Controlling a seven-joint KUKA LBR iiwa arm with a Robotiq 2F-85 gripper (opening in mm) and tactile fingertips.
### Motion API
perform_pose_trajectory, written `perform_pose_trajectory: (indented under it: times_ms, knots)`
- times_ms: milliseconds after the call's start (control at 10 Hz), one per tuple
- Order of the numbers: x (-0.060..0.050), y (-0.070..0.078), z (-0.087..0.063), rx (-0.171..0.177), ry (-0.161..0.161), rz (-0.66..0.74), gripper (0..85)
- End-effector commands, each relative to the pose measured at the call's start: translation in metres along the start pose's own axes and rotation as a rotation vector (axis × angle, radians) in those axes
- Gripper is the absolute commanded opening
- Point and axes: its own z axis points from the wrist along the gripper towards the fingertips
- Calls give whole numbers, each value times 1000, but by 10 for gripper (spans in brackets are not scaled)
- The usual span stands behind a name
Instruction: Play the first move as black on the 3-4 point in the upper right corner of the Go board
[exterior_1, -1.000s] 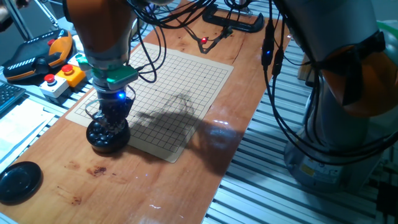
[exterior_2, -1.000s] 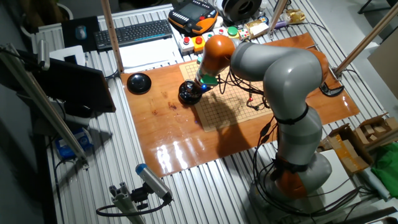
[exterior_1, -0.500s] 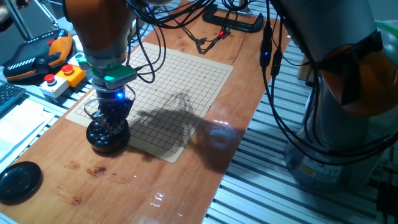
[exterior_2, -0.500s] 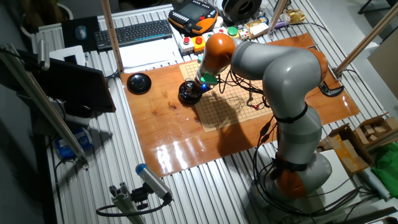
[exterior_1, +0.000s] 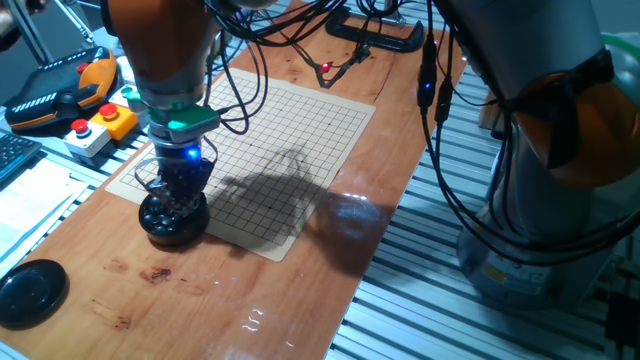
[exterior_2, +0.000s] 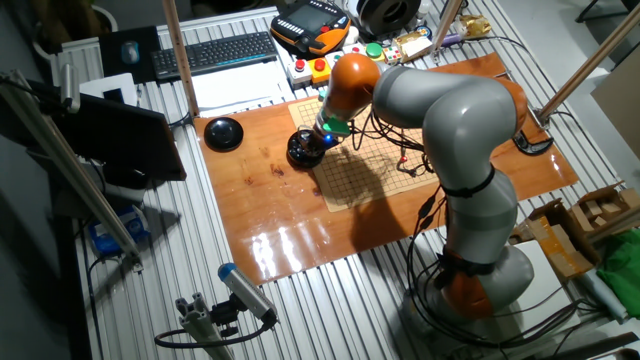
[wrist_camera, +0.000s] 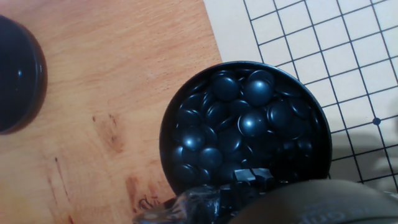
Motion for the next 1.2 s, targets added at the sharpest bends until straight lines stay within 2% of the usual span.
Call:
perform_pose_trajectory:
  times_ms: [0,100,200,1100]
  knots:
    - [0,0,0,-2,-6,3,143]
    - [0,0,0,-2,-15,12,253]
    - [0,1,0,-4,-24,24,297]
    - [1,5,-1,-17,-30,46,280]
